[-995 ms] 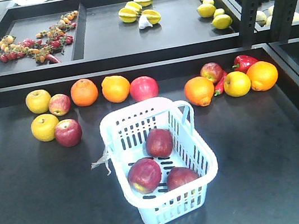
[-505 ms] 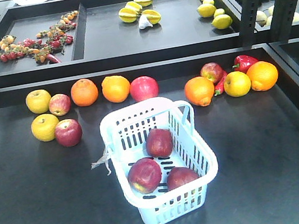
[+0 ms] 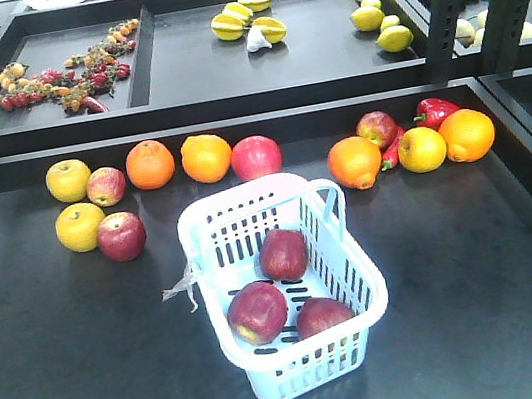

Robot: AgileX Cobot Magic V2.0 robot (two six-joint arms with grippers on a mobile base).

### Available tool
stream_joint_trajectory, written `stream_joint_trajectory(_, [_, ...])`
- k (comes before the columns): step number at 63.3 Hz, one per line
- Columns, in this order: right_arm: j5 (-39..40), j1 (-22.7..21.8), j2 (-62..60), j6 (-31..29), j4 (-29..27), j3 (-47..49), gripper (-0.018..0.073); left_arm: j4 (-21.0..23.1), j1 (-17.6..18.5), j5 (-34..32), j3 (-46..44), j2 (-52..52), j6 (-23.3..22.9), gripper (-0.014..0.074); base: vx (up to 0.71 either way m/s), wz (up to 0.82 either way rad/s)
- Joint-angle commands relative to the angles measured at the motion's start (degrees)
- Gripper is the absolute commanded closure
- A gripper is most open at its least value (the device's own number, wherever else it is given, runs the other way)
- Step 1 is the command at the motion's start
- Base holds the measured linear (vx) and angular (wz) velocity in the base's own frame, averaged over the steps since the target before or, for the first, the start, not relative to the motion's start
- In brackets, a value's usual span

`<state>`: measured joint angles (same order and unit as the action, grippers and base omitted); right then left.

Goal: Pick three apples into basket with both arms

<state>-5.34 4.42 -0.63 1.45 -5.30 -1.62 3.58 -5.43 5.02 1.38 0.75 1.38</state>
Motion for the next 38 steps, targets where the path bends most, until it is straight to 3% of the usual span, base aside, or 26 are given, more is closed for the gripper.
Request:
stream_joint_trajectory(1, [4.66,-0.36,-0.57,-0.17,0.65,-0.90,0.0561,0.01,-0.05,-3.83,1.36,0.86,-0.48,0.0603,0.00,0.00])
stream_joint_trajectory(38, [4.73,-0.36,-0.57,2.76,4.69,-0.90,0.0561,0.01,-0.05,-3.83,1.36,0.86,-0.48,0.0603,0.00,0.00])
